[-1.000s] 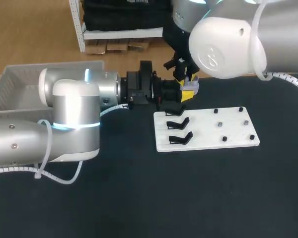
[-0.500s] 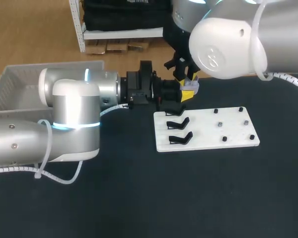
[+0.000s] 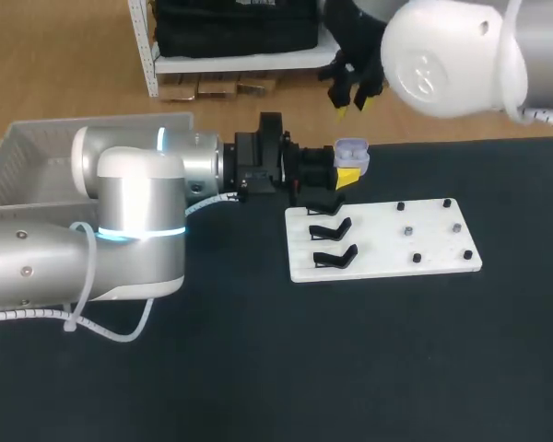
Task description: Pick up each earbud case from the left stands, insert the matching earbuds, close the lid, and place the case in the box.
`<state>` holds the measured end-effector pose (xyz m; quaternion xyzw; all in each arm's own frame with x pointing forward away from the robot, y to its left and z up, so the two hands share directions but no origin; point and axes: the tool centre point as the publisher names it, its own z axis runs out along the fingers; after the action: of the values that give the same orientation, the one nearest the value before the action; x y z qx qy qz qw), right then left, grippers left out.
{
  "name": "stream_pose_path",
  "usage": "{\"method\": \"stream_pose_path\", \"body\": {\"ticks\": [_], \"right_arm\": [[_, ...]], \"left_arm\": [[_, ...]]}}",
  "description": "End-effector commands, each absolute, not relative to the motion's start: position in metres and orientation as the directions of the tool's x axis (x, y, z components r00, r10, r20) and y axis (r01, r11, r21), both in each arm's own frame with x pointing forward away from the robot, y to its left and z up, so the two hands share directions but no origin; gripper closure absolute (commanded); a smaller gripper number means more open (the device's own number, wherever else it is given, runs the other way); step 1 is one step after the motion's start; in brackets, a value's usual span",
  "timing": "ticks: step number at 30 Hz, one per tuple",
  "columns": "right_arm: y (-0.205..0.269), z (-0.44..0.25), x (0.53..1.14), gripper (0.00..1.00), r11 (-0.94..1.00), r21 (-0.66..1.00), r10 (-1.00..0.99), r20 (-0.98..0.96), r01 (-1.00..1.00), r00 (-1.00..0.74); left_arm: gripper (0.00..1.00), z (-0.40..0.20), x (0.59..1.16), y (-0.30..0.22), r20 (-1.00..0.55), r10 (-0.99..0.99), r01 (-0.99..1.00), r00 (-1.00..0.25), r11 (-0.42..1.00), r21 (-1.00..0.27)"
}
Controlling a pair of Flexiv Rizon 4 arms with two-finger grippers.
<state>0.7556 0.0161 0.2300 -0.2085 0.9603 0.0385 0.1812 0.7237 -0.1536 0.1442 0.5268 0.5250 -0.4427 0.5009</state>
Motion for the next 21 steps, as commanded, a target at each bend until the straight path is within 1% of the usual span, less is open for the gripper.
{"method": "stream_pose_path", "body": {"ticks": [1, 5, 9, 21], "right_arm": [[0.013, 0.21, 0.786, 0.67, 0.931, 0.018, -0.336, -0.351, -0.365, -0.874], [0.004, 0.192, 0.801, 0.69, 0.951, 0.022, -0.284, -0.322, -0.307, -0.903], [0.0, 0.18, 0.796, 0.73, 0.955, 0.028, -0.276, -0.292, -0.296, -0.916], [-0.006, 0.178, 0.758, 0.67, 0.949, 0.039, -0.292, -0.266, -0.313, -0.919]], "left_arm": [[1.0, 0.143, 0.723, -0.153, -0.993, 0.106, 0.996, 0.06, 0.057, 0.066], [1.0, 0.143, 0.723, -0.153, -0.993, 0.106, 0.996, 0.06, 0.057, 0.066], [1.0, 0.143, 0.723, -0.153, -0.993, 0.106, 0.996, 0.06, 0.057, 0.066], [1.0, 0.143, 0.723, -0.153, -0.993, 0.106, 0.996, 0.06, 0.057, 0.066]]}}
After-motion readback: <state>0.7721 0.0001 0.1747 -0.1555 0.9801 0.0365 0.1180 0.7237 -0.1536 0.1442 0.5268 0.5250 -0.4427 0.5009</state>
